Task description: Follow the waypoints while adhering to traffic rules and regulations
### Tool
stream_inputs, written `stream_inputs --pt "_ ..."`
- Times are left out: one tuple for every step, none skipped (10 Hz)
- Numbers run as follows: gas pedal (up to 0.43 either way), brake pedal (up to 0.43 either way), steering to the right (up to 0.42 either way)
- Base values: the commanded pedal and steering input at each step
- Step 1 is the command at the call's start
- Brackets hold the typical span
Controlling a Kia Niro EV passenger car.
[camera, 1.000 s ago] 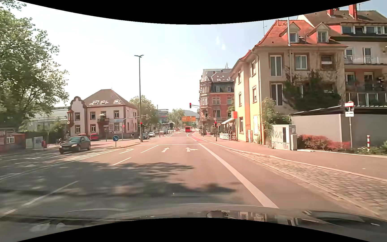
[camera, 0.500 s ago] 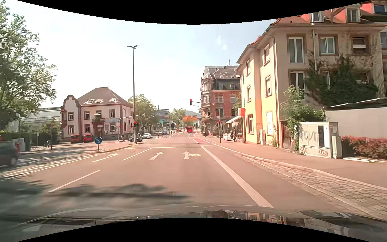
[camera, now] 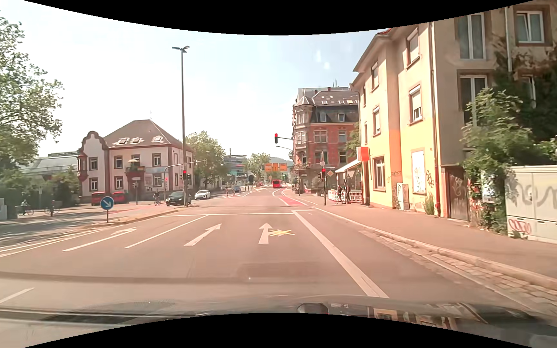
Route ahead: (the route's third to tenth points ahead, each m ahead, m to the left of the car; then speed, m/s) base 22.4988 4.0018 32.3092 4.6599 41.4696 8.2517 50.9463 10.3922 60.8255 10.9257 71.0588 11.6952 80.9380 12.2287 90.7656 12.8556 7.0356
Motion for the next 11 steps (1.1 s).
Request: stream_inputs --pt "0.0 0.226 -0.023" --pt "0.0 0.226 -0.024" --pt "0.0 0.226 -0.024" --pt "0.0 0.232 -0.023" --pt "0.0 0.232 -0.023" --pt "0.0 0.232 -0.023" --pt "0.0 0.238 -0.023" --pt "0.0 0.244 -0.025" --pt "0.0 0.244 -0.026" --pt "0.0 0.244 -0.027" --pt "0.0 0.244 -0.029"
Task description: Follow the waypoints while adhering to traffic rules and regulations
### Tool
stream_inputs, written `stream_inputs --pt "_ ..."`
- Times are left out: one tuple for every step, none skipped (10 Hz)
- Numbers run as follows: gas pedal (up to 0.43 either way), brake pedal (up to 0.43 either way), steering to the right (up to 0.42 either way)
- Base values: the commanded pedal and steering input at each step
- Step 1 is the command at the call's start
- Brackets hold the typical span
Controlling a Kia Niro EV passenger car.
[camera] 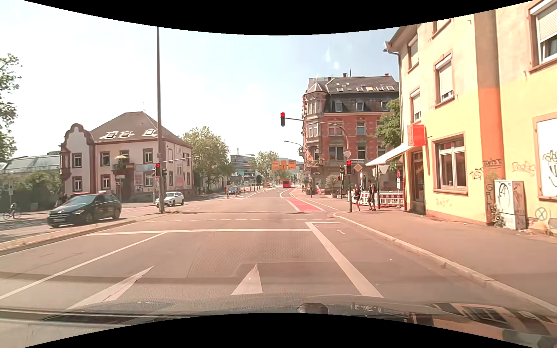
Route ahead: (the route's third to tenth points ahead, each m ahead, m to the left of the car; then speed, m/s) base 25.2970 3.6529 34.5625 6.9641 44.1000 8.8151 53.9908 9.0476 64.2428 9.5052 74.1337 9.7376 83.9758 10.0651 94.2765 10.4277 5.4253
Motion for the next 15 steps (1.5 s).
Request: stream_inputs --pt "0.0 0.244 -0.03" --pt "0.0 0.25 -0.03" --pt "0.0 0.25 -0.03" --pt "0.0 0.25 -0.031" --pt "0.0 0.25 -0.031" --pt "0.0 0.25 -0.03" --pt "0.0 0.256 -0.031" --pt "0.0 0.256 -0.03" --pt "0.0 0.256 -0.031" --pt "0.0 0.256 -0.031" --pt "0.0 0.262 -0.031" --pt "0.0 0.268 -0.032" --pt "0.0 0.268 -0.033" --pt "0.0 0.268 -0.033" --pt "0.0 0.268 -0.031"
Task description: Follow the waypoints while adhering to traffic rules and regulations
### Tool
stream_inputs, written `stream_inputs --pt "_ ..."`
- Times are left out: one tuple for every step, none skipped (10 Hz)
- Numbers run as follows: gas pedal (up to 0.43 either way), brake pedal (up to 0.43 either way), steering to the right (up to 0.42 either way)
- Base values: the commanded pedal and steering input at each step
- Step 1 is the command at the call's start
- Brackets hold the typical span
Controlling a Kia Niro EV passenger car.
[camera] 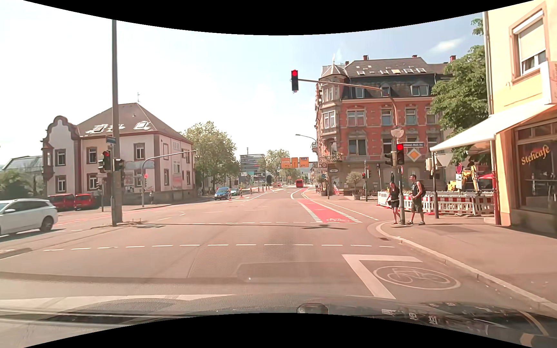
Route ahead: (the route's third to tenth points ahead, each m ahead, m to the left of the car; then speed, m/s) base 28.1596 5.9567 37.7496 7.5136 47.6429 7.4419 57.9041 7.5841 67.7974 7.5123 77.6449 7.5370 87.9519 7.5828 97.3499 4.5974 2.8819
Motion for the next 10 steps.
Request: stream_inputs --pt "0.0 0.268 -0.024" --pt "0.0 0.268 -0.012" --pt "0.0 0.268 -0.01" --pt "0.0 0.268 -0.01" --pt "0.0 0.268 -0.009" --pt "0.0 0.238 -0.009" --pt "0.0 0.226 -0.009" --pt "0.0 0.226 -0.01" --pt "0.0 0.226 -0.01" --pt "0.0 0.226 -0.01"
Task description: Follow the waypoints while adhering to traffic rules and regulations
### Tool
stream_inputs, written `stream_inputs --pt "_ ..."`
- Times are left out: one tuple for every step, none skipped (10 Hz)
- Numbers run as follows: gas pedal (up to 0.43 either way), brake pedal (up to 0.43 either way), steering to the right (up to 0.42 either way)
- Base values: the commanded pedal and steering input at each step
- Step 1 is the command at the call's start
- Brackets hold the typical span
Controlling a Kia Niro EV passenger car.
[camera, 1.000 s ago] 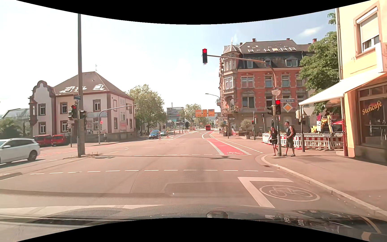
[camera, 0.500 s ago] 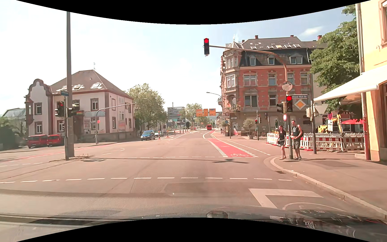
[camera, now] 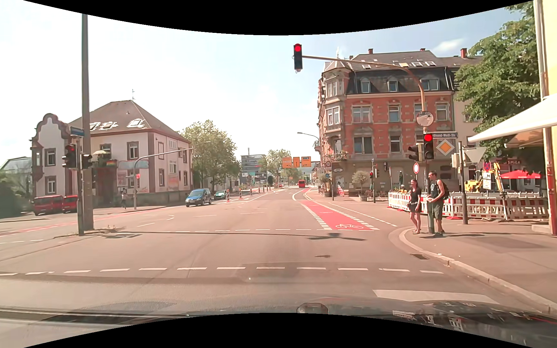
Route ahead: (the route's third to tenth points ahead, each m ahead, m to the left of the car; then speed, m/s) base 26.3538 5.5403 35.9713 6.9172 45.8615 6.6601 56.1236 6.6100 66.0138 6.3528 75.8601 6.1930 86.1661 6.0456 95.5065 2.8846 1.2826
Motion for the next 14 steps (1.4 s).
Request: stream_inputs --pt "0.0 0.226 -0.01" --pt "0.0 0.226 -0.01" --pt "0.0 0.22 -0.01" --pt "0.0 0.226 -0.01" --pt "0.0 0.22 -0.011" --pt "0.0 0.226 -0.011" --pt "0.0 0.226 -0.011" --pt "0.0 0.22 -0.011" --pt "0.0 0.22 -0.012" --pt "0.0 0.213 -0.011" --pt "0.0 0.213 -0.012" --pt "0.0 0.213 -0.012" --pt "0.0 0.22 -0.012" --pt "0.0 0.232 -0.012"
